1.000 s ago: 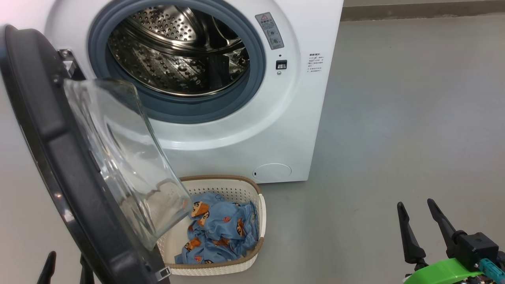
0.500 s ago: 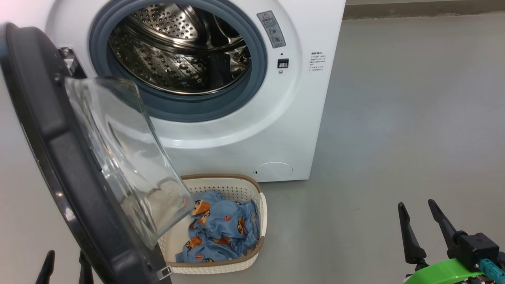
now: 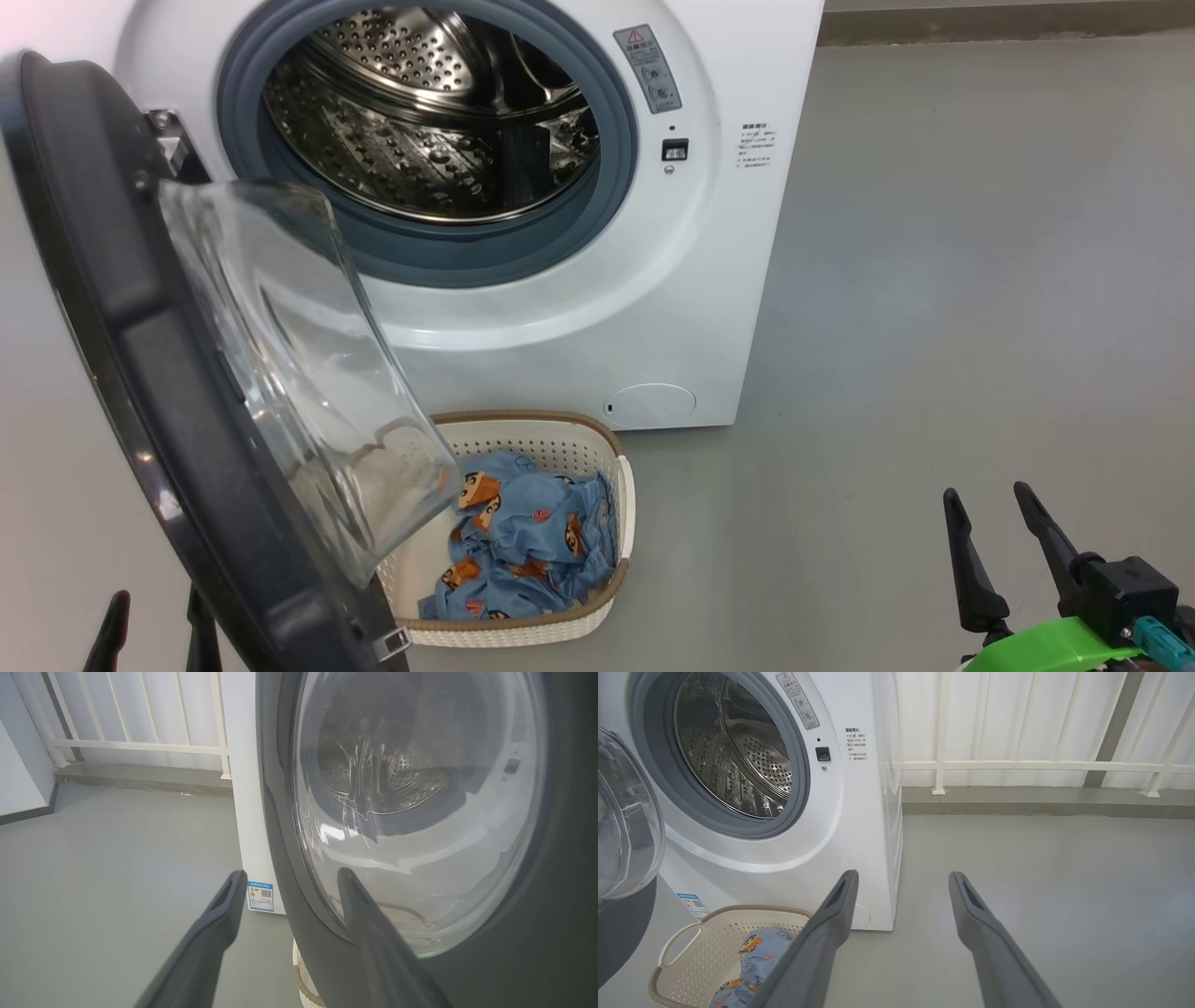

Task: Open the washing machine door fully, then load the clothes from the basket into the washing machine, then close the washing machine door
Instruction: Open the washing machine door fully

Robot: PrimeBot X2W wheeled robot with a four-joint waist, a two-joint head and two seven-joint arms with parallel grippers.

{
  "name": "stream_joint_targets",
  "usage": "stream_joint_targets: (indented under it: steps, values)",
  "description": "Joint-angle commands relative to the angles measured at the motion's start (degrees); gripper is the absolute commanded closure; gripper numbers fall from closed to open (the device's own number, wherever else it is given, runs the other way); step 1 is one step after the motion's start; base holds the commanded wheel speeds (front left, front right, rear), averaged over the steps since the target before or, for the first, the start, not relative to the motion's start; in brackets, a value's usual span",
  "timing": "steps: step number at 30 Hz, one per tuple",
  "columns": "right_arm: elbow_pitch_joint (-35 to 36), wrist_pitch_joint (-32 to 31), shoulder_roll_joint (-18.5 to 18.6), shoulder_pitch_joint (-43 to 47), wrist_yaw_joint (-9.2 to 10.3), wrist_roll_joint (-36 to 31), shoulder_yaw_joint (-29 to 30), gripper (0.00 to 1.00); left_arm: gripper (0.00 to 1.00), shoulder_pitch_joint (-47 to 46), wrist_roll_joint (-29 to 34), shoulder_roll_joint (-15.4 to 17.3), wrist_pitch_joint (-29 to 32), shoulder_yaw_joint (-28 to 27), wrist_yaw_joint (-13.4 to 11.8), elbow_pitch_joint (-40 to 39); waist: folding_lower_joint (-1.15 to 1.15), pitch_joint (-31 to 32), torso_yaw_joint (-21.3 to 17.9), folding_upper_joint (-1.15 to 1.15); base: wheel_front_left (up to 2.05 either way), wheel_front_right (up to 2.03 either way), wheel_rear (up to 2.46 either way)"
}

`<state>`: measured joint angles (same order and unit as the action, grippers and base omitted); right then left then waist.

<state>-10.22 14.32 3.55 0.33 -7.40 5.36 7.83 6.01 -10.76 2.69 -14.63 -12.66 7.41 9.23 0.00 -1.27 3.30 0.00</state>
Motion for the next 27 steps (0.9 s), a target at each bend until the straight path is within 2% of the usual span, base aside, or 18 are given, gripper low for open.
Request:
stream_joint_targets:
  steps: [1,3,4,5,19,23,27]
  values:
    - [1.0,0.7,0.1,0.2,-0.09,-0.6,-1.4,0.00,0.00,-0.6,0.8,0.7,-0.4,-2.0,0.1,-1.7,0.00,0.0,0.1,0.00,0.00,0.00,0.00]
    - [0.8,0.7,0.1,0.2,-0.09,-0.6,-1.3,0.00,0.00,-0.5,0.9,0.7,-0.4,-2.0,0.1,-1.7,0.00,0.0,0.1,0.00,0.00,0.00,0.00]
    - [0.8,0.7,0.0,0.2,-0.09,-0.6,-1.3,0.00,0.30,-0.4,0.9,0.7,-0.4,-1.8,0.1,-1.3,0.00,0.0,0.1,0.00,0.00,0.00,0.00]
    - [0.8,0.7,0.0,0.2,-0.09,-0.6,-1.3,0.00,1.00,-0.4,0.8,0.7,-0.4,-1.6,0.1,-1.1,0.00,0.0,0.1,0.00,0.00,0.00,0.00]
    - [0.8,0.7,-0.1,0.0,-0.09,-0.5,-1.2,0.00,1.00,-0.8,0.7,0.7,-0.4,-2.7,0.1,-0.5,0.00,0.0,0.5,0.00,0.00,0.00,0.00]
    - [0.8,0.7,-0.1,-0.1,-0.09,-0.5,-1.2,0.00,1.00,-1.7,0.2,0.6,-0.4,-6.6,-0.4,-1.9,0.00,0.0,0.5,0.00,0.00,0.00,0.00]
    - [0.8,0.7,-0.1,0.1,-0.09,-0.4,-1.1,0.00,1.00,-3.7,-1.0,0.4,-0.4,-12.7,-1.9,-7.4,0.00,0.0,0.8,0.00,0.00,0.00,0.00]
